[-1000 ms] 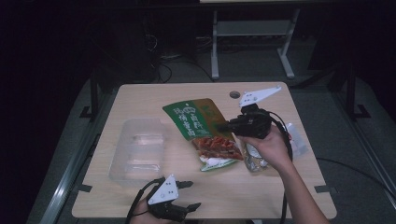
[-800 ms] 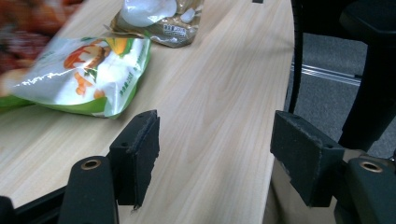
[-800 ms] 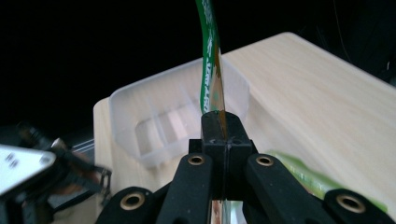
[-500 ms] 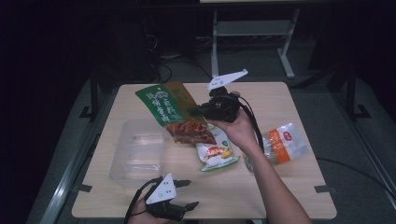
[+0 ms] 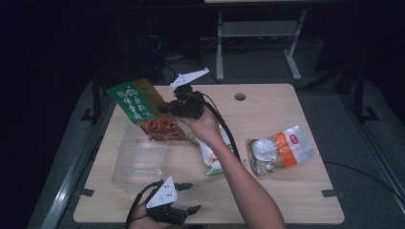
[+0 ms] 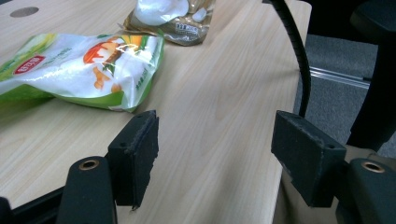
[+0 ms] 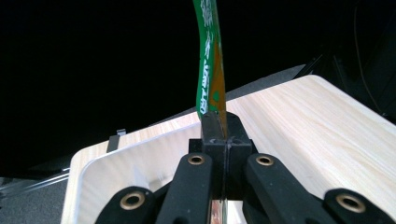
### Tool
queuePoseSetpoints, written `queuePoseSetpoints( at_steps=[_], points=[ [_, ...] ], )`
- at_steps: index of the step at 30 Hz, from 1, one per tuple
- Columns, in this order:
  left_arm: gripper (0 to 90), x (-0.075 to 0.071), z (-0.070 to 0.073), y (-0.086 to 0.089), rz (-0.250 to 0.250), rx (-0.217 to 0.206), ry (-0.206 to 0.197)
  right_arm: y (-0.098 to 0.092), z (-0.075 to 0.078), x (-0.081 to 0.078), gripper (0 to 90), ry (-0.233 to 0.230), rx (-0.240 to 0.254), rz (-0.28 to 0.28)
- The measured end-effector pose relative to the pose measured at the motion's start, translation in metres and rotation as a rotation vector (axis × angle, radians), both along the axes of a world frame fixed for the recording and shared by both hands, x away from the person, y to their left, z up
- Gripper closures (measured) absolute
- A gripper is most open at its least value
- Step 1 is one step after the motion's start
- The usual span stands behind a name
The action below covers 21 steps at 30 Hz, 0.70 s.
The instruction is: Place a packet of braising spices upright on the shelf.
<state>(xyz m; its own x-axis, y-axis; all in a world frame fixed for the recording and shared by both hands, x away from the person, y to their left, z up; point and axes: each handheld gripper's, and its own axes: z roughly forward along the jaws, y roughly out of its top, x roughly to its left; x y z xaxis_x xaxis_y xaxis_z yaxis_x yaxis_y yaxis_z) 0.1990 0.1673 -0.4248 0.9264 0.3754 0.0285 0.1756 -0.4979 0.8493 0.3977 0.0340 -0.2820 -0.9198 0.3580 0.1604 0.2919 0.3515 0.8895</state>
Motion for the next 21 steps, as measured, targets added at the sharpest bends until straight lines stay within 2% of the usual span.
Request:
queuePoseSetpoints(
  at_steps=[4,8,14,21],
  points=[
    [31.6,-0.002,0.001,0.001,0.007,-0.025,0.008,0.018,-0.014,0.007,89.9,0.011,-0.007,0.0],
    [31.0,0.0,0.001,0.002,0.004,-0.025,0.004,0.032,-0.026,0.015,89.9,0.025,-0.003,-0.003],
    [31.3,0.001,0.001,0.003,0.005,-0.021,-0.015,0.043,-0.046,0.025,89.9,0.061,0.023,-0.028],
    [31.4,0.004,-0.002,0.002,0.004,-0.008,-0.009,0.05,-0.07,0.029,89.9,0.093,0.036,-0.062]
  ],
)
